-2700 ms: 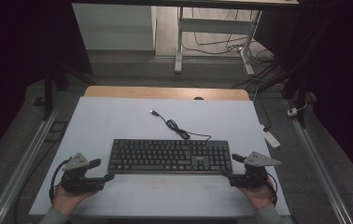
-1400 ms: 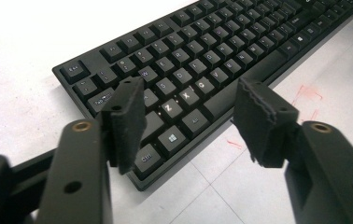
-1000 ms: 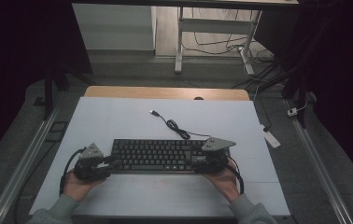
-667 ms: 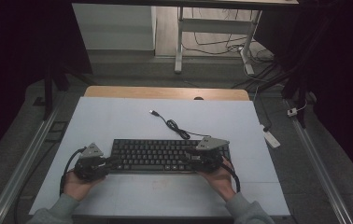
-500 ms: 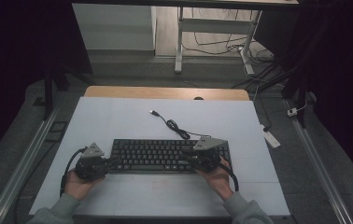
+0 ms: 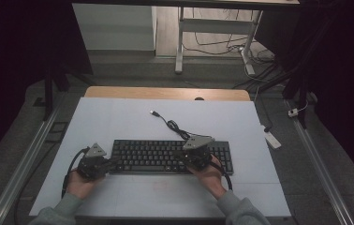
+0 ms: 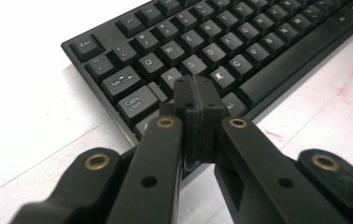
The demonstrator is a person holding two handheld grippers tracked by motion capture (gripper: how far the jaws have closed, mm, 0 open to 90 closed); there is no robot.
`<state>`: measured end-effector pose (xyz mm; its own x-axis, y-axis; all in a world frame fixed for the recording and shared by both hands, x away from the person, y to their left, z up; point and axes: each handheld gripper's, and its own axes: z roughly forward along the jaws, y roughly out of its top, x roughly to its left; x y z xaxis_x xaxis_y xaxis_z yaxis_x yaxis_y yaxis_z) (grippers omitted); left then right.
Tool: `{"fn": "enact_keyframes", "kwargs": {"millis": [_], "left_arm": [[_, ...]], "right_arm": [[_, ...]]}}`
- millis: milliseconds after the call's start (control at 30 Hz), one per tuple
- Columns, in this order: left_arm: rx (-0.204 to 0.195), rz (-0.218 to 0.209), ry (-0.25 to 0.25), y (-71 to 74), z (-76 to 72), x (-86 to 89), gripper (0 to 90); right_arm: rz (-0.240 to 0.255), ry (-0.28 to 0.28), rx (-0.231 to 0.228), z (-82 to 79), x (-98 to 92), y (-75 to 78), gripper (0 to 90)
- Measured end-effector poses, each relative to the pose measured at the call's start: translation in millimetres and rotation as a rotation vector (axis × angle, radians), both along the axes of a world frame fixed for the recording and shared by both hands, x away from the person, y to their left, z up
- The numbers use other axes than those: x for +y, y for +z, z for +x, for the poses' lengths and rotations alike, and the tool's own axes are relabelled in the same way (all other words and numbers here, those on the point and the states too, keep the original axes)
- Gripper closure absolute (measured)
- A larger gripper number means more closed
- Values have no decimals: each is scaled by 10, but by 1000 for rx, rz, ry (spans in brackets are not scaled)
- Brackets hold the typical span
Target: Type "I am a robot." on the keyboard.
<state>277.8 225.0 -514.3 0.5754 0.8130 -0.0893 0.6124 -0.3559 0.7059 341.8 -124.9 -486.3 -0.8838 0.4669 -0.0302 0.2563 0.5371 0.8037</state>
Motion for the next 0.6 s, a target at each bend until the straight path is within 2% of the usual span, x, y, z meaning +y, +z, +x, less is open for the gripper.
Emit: {"fn": "enact_keyframes", "kwargs": {"millis": [267,600], "left_arm": [[-7,32,12,-45,41,-18,884],[0,42,9,-72,63,-19,884]], "right_arm": [[-16,7,9,63,155,-46,900],[-32,-2,26,143,281,-112,900]]}}
